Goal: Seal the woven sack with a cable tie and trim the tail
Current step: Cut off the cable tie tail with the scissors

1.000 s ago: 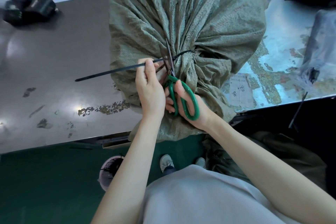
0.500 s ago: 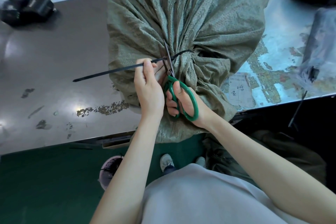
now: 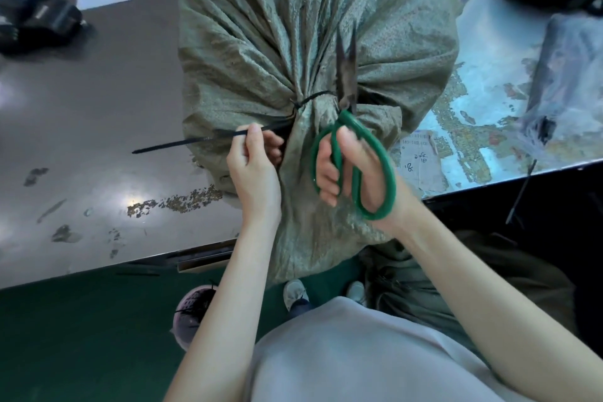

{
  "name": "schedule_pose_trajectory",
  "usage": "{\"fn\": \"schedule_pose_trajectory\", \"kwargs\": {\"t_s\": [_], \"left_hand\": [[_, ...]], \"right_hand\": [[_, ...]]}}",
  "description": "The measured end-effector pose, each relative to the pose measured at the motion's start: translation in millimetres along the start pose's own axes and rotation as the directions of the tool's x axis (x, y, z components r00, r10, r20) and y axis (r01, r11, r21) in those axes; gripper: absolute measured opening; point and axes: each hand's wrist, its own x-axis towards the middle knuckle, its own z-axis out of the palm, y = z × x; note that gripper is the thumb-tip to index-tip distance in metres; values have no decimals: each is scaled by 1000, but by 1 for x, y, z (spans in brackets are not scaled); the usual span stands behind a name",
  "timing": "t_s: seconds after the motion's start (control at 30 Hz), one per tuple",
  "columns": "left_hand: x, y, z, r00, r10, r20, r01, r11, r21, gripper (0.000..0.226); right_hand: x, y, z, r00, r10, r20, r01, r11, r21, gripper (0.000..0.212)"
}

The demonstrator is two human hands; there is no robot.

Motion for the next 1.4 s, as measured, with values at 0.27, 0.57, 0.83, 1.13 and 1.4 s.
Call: {"fn": "schedule_pose_trajectory", "kwargs": {"t_s": [0.27, 0.57, 0.83, 1.13, 1.4], "left_hand": [[-12, -4, 7, 998, -60, -28, 57, 993, -99, 26], [-17, -13, 13, 987, -144, -69, 136, 984, -116, 30], [-15, -19, 6, 994, -96, -46, 96, 995, 4, 31], [-26, -14, -6, 990, 103, 94, -120, 975, 189, 30], [-37, -14, -35, 939, 214, 270, -294, 906, 305, 24]], "right_hand": [[-16, -48, -81, 711, -313, -630, -28, 882, -470, 26], [-21, -13, -161, 464, -298, -834, -518, 673, -528, 18], [-17, -5, -169, 424, -240, -873, -678, 555, -482, 4], [-21, -21, -123, 484, -381, -788, -402, 703, -587, 31], [-8, -35, -10, 749, -483, -454, 133, 780, -611, 11]]}}
